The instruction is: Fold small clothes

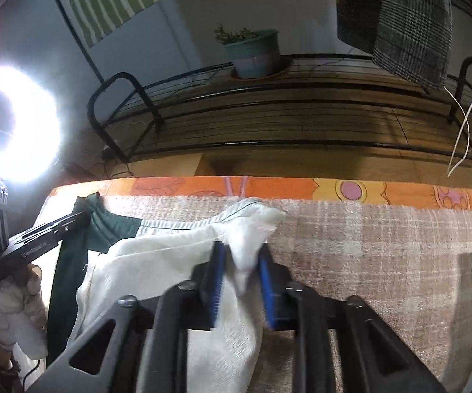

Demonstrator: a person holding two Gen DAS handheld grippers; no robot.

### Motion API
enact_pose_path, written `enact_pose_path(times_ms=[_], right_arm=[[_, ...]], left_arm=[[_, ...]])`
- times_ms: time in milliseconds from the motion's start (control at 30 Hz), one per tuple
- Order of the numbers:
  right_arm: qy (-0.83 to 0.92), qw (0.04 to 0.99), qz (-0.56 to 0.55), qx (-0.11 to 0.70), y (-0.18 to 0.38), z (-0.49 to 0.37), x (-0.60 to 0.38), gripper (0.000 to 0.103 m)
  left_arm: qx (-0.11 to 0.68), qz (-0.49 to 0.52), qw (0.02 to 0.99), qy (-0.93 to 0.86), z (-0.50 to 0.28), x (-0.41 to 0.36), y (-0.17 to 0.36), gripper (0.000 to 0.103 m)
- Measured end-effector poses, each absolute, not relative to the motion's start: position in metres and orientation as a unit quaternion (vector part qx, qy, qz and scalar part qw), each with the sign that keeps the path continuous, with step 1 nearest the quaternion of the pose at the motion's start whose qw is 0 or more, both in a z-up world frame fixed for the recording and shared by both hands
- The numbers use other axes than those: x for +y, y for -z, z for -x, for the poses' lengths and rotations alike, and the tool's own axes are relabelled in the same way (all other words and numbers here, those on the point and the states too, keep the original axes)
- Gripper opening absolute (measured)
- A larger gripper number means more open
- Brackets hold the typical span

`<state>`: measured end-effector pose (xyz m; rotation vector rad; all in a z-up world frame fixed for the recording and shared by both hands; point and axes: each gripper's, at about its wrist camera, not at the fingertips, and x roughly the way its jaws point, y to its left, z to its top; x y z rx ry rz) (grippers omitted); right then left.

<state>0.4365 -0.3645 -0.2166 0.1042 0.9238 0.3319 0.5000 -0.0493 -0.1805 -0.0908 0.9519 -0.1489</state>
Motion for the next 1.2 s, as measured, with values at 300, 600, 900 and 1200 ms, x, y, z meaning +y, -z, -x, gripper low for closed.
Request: enact_pose_path(times_ms=[300,600,900,1200], right_arm=[[-0.180,0.893,-0.031,0.411,0.178,-0.410,-0.358,0.000],[-0.190,0.900,-0.007,0.393,0.139,-0.352,-0.353,0.000],[-0.202,0.900,0.035,0.384,0.111,-0.267,-0.344,0.000],[-0.212,0.892,0.064,0.395,0.132,-0.169,-0.338,0.000]], left_arm=[[0.433,0.047,0.894,0.106,-0.470,-0.047,0.154,0.000],[0.405,0.050,0.903,0.130,-0.406,-0.038,0.107,0.000],[0.392,0.027,0.907,0.151,-0.312,-0.032,0.078,0.000],[0.393,0.031,0.904,0.167,-0.211,-0.029,0.086,0.000]])
